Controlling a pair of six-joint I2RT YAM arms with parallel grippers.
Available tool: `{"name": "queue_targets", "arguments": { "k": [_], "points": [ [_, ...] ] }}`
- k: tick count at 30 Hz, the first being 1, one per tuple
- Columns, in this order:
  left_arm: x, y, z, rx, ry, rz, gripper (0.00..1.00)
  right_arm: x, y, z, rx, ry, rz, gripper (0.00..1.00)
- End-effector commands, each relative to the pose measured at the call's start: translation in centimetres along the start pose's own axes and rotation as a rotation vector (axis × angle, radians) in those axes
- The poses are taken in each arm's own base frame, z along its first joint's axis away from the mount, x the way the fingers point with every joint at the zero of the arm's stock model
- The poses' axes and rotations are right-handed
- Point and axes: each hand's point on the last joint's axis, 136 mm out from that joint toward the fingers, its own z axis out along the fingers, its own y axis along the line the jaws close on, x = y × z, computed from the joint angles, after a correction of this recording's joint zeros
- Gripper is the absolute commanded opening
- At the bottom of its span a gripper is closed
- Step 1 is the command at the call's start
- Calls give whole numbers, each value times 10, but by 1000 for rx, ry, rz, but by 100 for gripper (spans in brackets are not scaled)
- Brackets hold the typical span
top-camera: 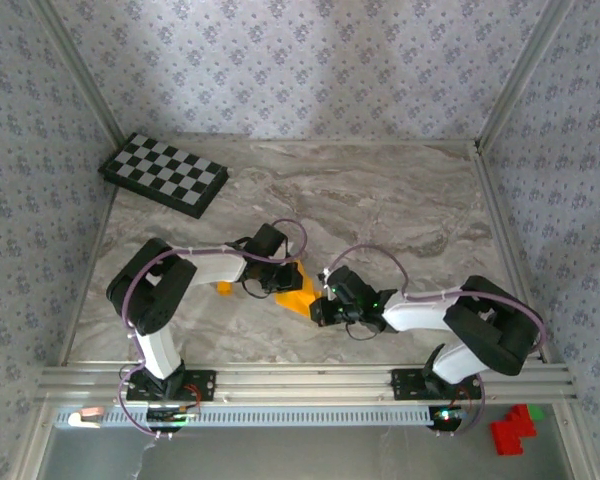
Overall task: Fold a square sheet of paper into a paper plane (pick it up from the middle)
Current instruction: Perform the fourth fold on the wing at the bottom-center of the table.
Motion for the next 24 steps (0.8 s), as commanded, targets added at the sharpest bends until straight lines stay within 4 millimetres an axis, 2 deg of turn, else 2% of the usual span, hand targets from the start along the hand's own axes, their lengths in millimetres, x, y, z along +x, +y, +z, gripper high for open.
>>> {"name": "queue_targets", "arguments": {
  "k": [1,18,24],
  "points": [
    [9,50,11,-175,25,-46,10,50,-33,-4,110,154,54,10],
    [9,57,15,-193,31,-58,9,71,-41,-25,135,180,52,8],
    [9,56,15,-192,35,-55,9,65,-36,-38,127,157,32,8]
  ]
}}
